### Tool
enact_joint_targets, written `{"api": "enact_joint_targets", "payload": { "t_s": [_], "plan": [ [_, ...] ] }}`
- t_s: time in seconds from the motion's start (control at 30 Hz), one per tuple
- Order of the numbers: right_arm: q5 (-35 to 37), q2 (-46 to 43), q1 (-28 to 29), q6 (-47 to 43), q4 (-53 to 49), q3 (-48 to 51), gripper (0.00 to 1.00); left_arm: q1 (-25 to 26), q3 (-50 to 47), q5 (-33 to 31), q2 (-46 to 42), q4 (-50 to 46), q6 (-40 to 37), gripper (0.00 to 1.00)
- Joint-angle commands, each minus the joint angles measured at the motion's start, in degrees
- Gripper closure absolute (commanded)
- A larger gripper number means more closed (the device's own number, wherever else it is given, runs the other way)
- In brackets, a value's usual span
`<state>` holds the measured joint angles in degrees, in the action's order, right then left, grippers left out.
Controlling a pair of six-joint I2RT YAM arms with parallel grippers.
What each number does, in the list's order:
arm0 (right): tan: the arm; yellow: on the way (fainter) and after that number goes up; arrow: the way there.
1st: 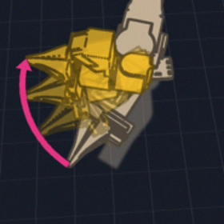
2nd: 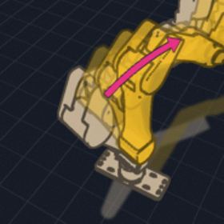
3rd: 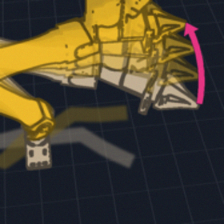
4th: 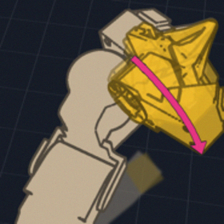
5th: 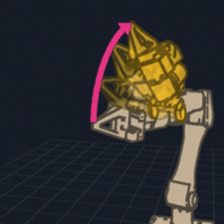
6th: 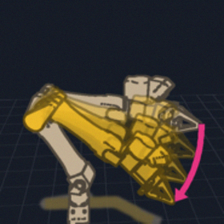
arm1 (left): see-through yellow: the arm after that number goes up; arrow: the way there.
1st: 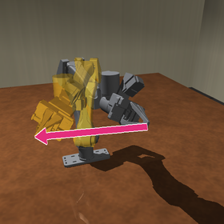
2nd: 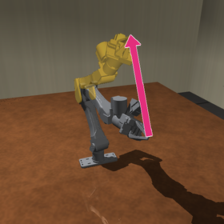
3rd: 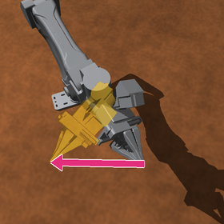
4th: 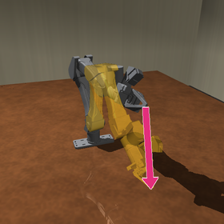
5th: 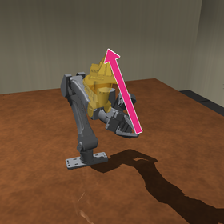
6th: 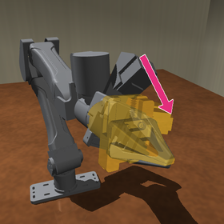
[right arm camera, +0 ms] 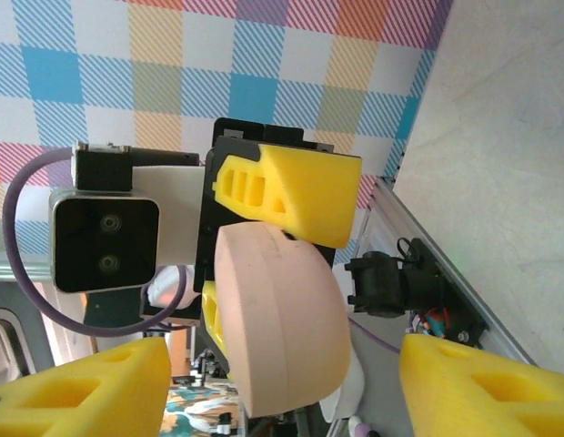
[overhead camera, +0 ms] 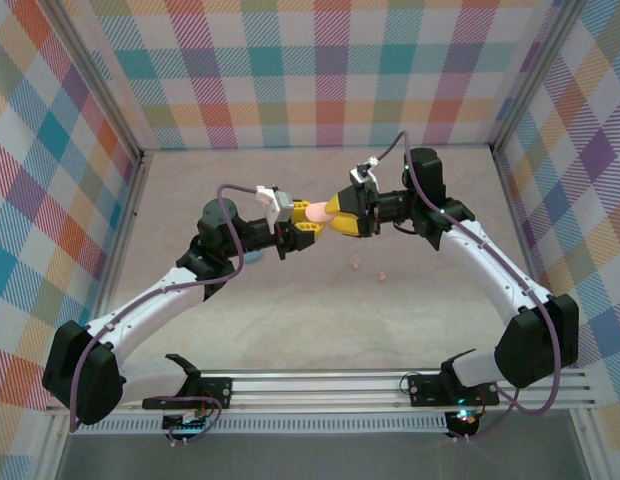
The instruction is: Insert wireless bluetooth earbuds into charging case
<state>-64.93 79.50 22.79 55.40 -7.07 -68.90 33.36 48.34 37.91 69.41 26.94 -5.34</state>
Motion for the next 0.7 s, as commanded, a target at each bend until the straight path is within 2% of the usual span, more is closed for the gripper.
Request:
{"api": "enact_joint_targets", "payload": {
  "t_s": [0.0, 0.1, 0.2, 0.37, 0.47, 0.67],
  "plan": [
    [2.61, -4.3, -1.33, -9.7, -5.98, -3.75, 0.31, 0.3, 1.97, 0.28, -2.44, -2.02, 0.6, 0.68],
    [8.81, -7.26, -1.43, -24.18, -14.8, -6.2, 0.3, 0.21, 1.76, 0.54, -3.81, -4.37, 0.94, 0.68],
    [15.94, -11.03, -0.68, -38.32, -19.65, -5.39, 0.35, -0.05, 1.2, 0.83, -5.39, -5.83, 2.01, 0.68],
    [35.29, -15.85, 9.18, -62.29, -24.72, -2.87, 0.35, -0.23, 0.43, 1.5, -7.59, -8.22, 3.49, 0.68],
    [39.42, -15.81, 12.53, -68.19, -25.02, -3.14, 0.31, -0.23, -0.08, 2.31, -8.33, -8.92, 4.31, 0.68],
    [40.85, -13.49, 14.13, -70.89, -24.66, -4.87, 0.31, -0.23, -0.79, 3.06, -9.31, -9.82, 4.57, 0.69]
  ]
}}
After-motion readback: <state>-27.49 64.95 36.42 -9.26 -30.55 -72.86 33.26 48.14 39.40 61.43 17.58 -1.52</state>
